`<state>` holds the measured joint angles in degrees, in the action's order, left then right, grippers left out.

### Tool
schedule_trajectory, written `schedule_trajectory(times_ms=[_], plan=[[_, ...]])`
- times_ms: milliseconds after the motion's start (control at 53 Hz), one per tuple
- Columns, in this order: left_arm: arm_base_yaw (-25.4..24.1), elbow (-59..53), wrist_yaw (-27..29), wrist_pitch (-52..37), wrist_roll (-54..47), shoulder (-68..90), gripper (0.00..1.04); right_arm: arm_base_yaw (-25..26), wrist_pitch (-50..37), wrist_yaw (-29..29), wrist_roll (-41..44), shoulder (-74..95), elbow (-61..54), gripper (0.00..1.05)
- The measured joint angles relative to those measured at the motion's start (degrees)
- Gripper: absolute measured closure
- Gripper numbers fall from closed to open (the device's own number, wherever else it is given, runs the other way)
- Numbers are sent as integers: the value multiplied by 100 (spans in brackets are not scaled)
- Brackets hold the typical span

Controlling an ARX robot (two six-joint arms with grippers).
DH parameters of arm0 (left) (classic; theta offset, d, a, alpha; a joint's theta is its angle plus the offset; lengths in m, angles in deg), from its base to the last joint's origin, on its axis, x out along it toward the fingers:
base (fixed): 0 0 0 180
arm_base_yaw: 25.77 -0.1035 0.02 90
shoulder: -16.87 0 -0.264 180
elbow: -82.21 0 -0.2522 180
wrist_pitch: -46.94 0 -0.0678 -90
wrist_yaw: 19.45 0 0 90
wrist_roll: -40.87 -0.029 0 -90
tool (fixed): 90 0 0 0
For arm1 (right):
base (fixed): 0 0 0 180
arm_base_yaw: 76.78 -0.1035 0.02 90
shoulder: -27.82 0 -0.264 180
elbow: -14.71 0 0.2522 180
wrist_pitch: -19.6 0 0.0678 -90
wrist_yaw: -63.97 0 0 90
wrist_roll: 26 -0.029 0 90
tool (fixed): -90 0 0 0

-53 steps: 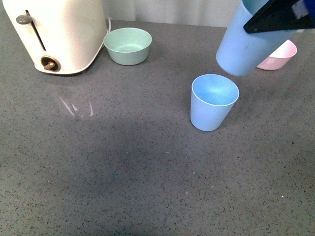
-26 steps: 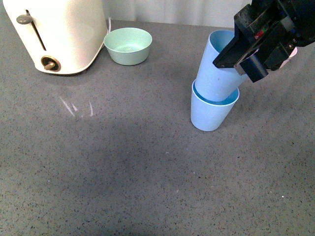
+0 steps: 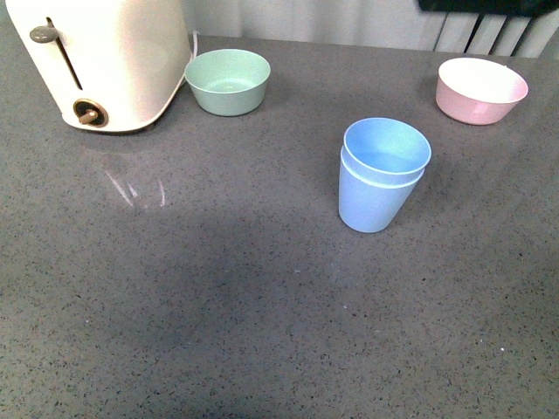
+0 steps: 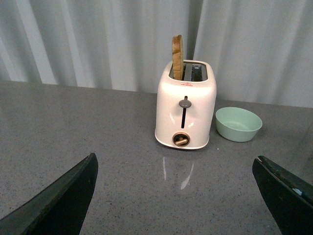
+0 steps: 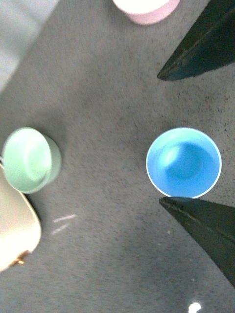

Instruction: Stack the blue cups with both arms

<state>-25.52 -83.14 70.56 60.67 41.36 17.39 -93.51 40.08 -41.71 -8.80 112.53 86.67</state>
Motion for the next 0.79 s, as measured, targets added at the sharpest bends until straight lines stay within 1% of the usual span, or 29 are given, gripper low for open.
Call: schedule_trajectory(times_ms=[57,75,132,170,189,208,245,283,302,321,358,453,472,491,509,585,660,792], plan=[[0,0,-2,0,0,2,9,188,-348,-149,-455,-610,-341,22],[0,0,-2,0,0,0,9,216,-393,-184,-525,-699,-391,20],[0,0,0,0,0,0,9,382,-632,-339,-1025,-1261,-671,10],[0,0,0,0,0,0,9,435,-651,-350,-1185,-1460,-734,7],[0,0,0,0,0,0,9,444,-713,-254,-1292,-1569,-765,8],[0,0,0,0,0,0,9,413,-1019,120,-1344,-1681,-876,11],[0,0,-2,0,0,0,9,345,-1847,1080,-1456,-1882,-1209,18],[0,0,-2,0,-2,0,9,319,-2586,1856,-1502,-2031,-1593,25],[0,0,-2,0,0,0,9,319,-2739,2004,-1515,-2065,-1690,27],[0,0,-2,0,0,0,9,339,-3117,2404,-1543,-2151,-1974,32],[0,0,0,0,-2,0,9,424,-3512,2664,-1604,-2264,-2409,41],[0,0,0,0,-2,0,9,634,-3840,2553,-1637,-2640,-3222,62],[0,0,0,0,0,0,9,680,-3897,2503,-1639,-2765,-3392,68],[0,0,0,0,0,0,9,704,-3921,2485,-1639,-2820,-3462,70],[0,0,0,0,-2,0,9,752,-3960,2452,-1641,-2922,-3593,76],[0,0,0,0,0,0,9,855,-4019,2380,-1646,-3115,-3836,86],[0,0,0,0,0,2,9,970,-4061,2223,-1637,-3397,-4203,103],[0,0,0,0,-2,0,9,1139,-4074,2074,-1659,-3858,-4662,103]])
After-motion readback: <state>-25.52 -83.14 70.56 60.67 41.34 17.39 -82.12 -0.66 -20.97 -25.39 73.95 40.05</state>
